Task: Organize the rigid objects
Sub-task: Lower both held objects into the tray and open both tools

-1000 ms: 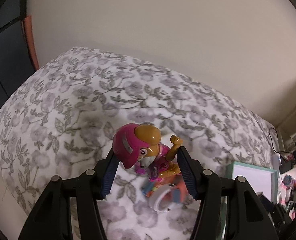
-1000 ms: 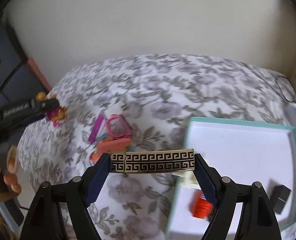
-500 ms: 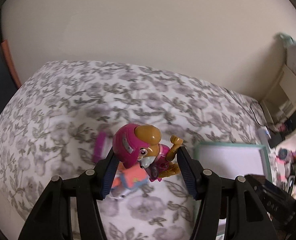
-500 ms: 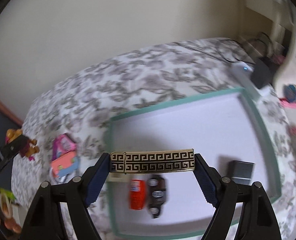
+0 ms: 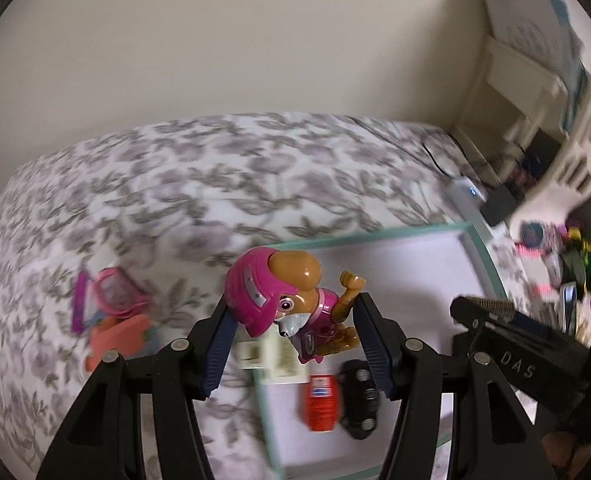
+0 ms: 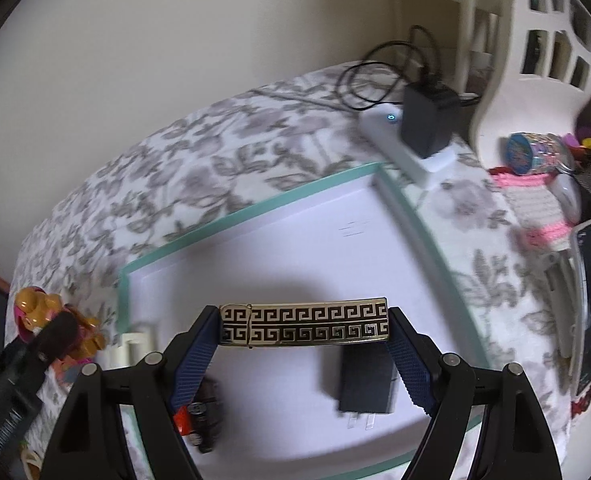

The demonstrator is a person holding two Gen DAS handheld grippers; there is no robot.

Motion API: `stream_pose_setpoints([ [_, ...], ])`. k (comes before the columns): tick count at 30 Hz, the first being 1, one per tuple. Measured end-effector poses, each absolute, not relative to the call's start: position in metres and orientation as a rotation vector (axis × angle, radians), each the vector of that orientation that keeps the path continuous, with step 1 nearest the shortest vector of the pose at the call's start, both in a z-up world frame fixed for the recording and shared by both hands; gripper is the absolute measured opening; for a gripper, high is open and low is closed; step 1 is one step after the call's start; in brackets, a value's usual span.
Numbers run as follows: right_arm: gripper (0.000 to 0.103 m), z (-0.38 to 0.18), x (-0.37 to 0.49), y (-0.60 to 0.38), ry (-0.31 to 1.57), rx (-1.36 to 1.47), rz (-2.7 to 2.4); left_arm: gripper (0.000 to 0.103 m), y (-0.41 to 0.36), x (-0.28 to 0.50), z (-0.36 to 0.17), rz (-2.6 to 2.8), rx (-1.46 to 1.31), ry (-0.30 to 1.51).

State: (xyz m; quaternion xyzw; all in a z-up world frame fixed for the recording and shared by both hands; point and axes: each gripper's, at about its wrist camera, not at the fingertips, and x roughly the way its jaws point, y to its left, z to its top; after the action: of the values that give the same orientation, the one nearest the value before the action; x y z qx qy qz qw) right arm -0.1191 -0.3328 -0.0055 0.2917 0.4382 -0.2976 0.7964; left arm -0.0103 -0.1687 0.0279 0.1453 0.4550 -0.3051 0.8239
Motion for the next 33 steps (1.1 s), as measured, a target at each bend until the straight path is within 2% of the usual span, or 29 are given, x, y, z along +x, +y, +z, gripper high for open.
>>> stream_pose_setpoints([
  [14, 0.084, -0.031, -0.123, -0.355, 1.002, 0.613, -0.682, 0.061, -0.220, -0.033, -0.028, -0.697, 0.460, 1.032],
  [33, 0.084, -0.042, -0.120, -0.355, 1.056, 0.585, -0.696, 0.063, -0.215, -0.028, -0.018, -0.705, 0.455, 1.029],
])
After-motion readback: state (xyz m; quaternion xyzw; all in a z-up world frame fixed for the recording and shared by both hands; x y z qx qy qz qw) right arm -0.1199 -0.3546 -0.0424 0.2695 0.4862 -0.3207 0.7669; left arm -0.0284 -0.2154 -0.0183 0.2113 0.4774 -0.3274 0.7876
